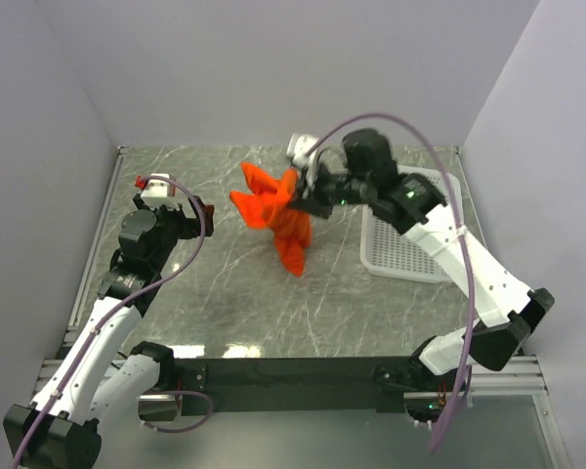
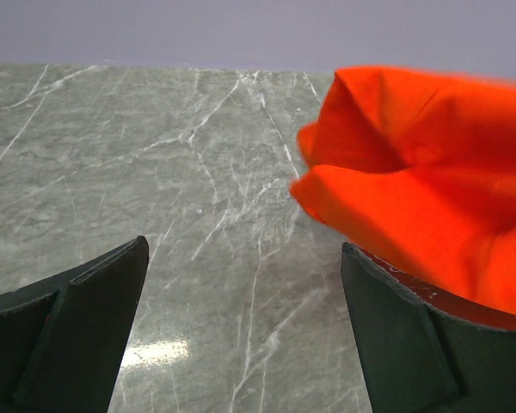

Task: Fold and stack the t-shirts
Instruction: Move the tshirt to the center of the board

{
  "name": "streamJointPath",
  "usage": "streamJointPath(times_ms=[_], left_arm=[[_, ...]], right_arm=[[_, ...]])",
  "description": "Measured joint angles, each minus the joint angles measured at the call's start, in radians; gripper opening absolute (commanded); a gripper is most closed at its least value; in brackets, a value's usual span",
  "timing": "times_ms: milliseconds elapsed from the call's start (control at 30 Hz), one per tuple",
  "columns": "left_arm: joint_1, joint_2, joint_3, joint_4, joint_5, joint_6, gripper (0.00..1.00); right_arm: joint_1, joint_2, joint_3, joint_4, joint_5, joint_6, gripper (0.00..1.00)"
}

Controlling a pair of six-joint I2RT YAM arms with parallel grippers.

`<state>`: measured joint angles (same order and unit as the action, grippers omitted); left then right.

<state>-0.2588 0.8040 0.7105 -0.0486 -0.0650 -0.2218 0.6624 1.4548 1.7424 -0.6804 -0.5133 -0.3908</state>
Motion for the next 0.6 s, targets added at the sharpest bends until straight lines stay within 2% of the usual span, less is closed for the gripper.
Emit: streamJointPath(times_ms=[33, 133, 167, 267, 333, 467, 600], left_arm=[[0.000, 0.000, 0.000, 0.000, 0.000, 0.000, 1.00], [0.000, 0.001, 0.000, 0.000, 0.000, 0.000, 0.99], [0.000, 0.001, 0.000, 0.000, 0.001, 0.000, 0.99], [0.000, 0.001, 0.000, 0.000, 0.006, 0.000, 0.99], [0.000, 0.002, 0.000, 0.000, 0.011, 0.000, 0.99], [0.000, 0.014, 0.000, 0.001, 0.030, 0.000, 0.99], [0.000, 0.052, 0.000, 0.002, 0.082, -0.001, 0.99]], right_arm=[[0.019, -0.016, -0.051, -0.004, -0.007, -0.014, 0.17], [0.081, -0.042, -0.254, 0.002, -0.021, -0.058, 0.41], [0.100, -0.042, -0.325, 0.001, -0.019, -0.073, 0.57], [0.121, -0.032, -0.487, -0.023, 0.003, -0.111, 0.75], [0.119, -0.031, -0.535, -0.049, 0.031, -0.130, 0.78], [0.084, -0.056, -0.529, -0.043, 0.043, -0.147, 0.79], [-0.061, -0.107, -0.529, -0.006, 0.019, -0.134, 0.79]])
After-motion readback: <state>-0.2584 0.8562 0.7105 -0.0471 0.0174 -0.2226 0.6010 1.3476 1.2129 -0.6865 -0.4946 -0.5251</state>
